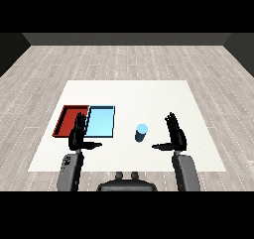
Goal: Pick the blue can and put it in the blue box
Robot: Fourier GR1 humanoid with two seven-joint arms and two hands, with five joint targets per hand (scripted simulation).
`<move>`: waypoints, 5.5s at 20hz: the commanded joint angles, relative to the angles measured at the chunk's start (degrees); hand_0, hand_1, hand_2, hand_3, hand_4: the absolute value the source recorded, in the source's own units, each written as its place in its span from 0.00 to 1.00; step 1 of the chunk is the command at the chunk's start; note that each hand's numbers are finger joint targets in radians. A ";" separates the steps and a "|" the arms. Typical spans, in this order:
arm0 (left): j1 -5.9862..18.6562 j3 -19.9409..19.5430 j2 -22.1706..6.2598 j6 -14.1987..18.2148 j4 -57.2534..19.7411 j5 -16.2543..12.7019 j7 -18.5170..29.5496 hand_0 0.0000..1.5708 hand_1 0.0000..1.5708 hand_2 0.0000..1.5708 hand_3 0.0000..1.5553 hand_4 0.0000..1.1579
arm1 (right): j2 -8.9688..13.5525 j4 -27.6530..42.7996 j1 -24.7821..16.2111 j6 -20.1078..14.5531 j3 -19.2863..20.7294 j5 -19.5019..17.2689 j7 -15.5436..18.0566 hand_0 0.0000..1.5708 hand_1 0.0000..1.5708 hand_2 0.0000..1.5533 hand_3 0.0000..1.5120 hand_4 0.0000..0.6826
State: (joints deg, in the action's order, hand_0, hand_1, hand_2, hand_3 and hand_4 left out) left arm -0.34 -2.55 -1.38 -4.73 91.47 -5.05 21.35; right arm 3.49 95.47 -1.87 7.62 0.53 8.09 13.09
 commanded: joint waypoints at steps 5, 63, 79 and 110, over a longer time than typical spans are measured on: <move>1.79 -1.71 -0.52 -3.00 -7.26 -2.81 8.91 0.00 0.00 0.00 0.00 0.00 | 0.64 0.96 2.49 1.12 2.28 3.08 -2.93 0.00 0.00 0.00 0.00 0.00; 1.09 -1.59 -0.52 0.58 -2.85 -2.99 5.69 0.00 0.00 0.00 0.00 0.00 | -3.48 -35.74 15.47 -8.37 -9.92 8.61 9.99 0.00 0.00 0.00 0.00 0.00; -5.36 -0.55 -0.99 0.00 6.16 -3.17 2.44 0.00 0.00 0.00 0.00 0.00 | -3.49 -41.03 20.70 -7.77 -11.51 12.29 9.83 0.00 0.00 0.00 0.00 0.00; 4.89 3.41 1.06 3.05 -3.53 0.49 0.07 0.00 0.00 0.00 0.00 0.00 | -3.44 -32.41 22.02 -21.67 -16.09 3.67 7.20 0.94 0.94 0.94 0.94 0.95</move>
State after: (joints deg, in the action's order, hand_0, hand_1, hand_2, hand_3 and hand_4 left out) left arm 1.56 -0.19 -1.08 -2.87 88.91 -5.54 23.96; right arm 0.73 59.71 20.76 -12.48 -14.30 12.57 20.08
